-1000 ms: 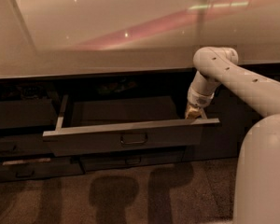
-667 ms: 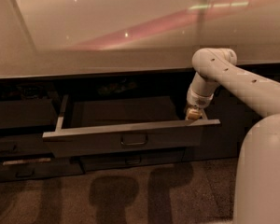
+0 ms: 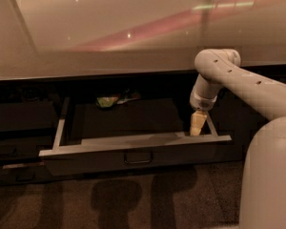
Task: Open top drawer
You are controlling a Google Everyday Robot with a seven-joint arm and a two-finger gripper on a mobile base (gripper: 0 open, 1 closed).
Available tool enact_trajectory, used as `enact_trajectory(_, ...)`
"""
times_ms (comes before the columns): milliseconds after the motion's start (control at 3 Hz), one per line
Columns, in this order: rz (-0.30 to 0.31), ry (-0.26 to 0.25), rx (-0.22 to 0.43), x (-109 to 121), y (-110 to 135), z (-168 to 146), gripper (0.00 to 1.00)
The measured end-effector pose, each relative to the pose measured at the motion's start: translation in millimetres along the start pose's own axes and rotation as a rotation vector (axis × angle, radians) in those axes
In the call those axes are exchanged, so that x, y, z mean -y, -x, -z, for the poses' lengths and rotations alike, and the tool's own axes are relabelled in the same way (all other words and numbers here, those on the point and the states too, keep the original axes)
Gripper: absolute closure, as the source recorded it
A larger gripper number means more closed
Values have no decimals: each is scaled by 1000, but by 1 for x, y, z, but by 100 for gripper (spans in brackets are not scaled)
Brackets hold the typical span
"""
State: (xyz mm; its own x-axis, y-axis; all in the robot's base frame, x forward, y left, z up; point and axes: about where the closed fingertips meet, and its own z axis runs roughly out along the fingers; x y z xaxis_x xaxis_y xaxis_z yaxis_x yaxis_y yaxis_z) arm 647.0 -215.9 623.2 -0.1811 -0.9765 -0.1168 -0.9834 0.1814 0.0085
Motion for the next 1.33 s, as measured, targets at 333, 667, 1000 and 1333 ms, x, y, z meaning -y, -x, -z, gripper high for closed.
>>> enact_trajectory(333,0,0,0,-1,0,0,0)
enact_trajectory(667,-11,10,-24,-11,-4,-9,0)
enact_trajectory(1000,-11,10,-24,-11,-1,-9,0)
enact_trajectory(1333,-26,13,-27,-18,-4,-15,0)
